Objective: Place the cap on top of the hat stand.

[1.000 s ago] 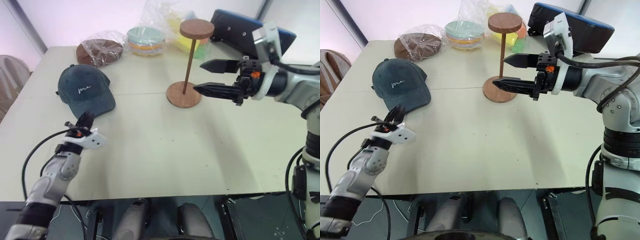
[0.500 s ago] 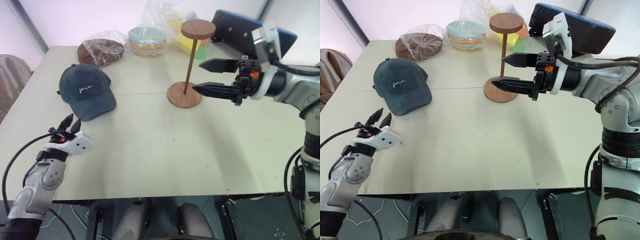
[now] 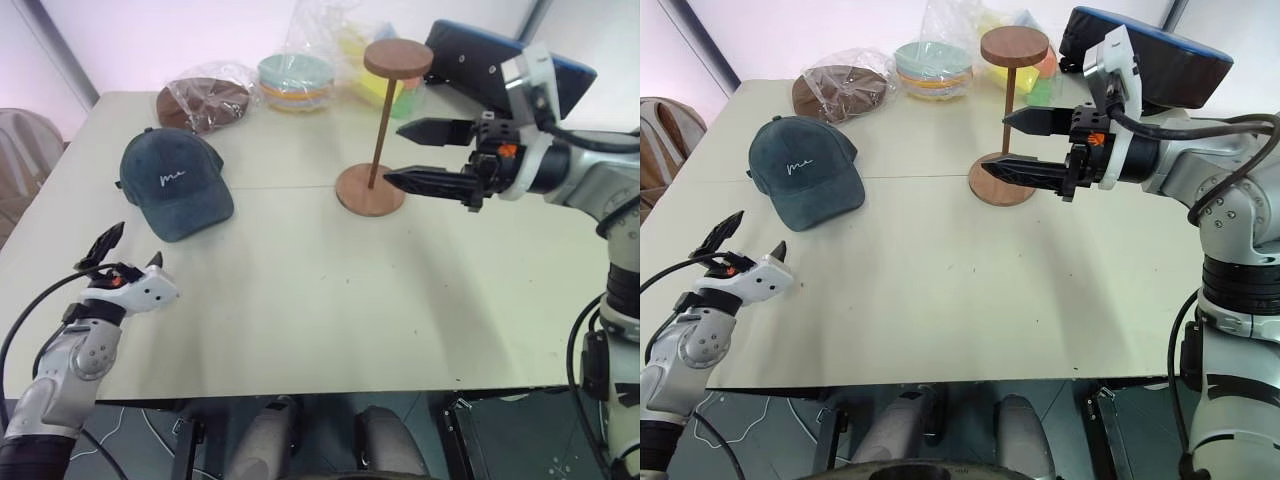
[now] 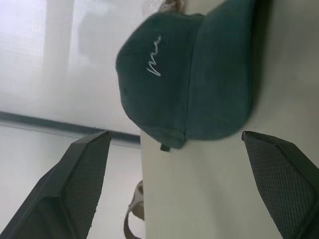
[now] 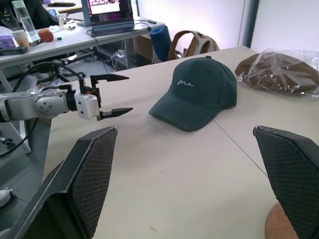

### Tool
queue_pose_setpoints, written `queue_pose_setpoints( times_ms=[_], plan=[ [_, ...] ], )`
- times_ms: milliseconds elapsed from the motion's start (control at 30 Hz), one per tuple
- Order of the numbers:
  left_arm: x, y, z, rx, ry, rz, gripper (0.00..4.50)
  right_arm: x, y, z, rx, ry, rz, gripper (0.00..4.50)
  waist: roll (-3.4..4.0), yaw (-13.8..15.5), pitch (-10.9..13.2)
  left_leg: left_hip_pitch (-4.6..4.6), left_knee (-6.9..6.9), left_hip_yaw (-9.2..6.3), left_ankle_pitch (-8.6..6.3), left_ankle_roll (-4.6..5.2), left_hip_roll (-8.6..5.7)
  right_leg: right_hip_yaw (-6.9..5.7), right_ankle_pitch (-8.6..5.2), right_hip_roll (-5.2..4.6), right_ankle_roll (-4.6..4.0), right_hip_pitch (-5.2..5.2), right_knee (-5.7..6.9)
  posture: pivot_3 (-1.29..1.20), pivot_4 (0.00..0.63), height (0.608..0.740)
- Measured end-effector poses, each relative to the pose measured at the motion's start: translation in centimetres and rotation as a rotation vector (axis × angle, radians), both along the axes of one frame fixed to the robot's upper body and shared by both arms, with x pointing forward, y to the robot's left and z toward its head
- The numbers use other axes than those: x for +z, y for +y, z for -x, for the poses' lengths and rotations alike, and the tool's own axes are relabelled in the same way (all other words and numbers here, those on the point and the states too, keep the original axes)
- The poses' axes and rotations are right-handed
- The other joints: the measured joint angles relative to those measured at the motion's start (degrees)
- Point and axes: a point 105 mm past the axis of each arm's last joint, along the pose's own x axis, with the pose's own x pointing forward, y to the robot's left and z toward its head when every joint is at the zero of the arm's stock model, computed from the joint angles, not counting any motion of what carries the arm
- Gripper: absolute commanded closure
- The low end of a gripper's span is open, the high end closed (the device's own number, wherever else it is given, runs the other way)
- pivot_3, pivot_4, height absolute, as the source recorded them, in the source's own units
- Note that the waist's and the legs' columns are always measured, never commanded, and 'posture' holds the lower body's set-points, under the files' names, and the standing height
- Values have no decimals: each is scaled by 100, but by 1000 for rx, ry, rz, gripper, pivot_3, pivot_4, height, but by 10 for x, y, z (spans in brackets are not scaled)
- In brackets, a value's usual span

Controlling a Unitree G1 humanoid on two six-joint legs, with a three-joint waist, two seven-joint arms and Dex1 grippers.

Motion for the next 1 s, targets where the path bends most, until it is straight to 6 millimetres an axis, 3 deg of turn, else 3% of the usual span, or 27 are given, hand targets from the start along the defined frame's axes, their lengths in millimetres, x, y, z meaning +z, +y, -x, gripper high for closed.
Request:
queue_pose_setpoints(
  times_ms=[167, 367, 1000],
  plan=[
    [-10, 1, -15, 3, 37, 0, 99, -1, 2, 0, 5, 4, -2, 0, -1, -4, 0, 0, 0, 0, 0, 0, -1, 0, 0, 0, 0, 0, 1, 0, 150, 740],
    [-9, -5, -35, -27, 32, 3, 99, -1, 2, -1, 0, 5, -2, 0, -2, -16, 0, 0, 1, 1, 0, 0, -1, 1, 0, 0, 0, -1, 2, 0, 150, 740],
    [-10, -4, -60, -22, 8, 31, 99, 0, 1, 0, -17, 3, 7, 0, 2, 0, -5, 4, 24, -1, 1, 0, -3, -1, 0, 0, 1, 0, 32, 0, 150, 740]
  ],
)
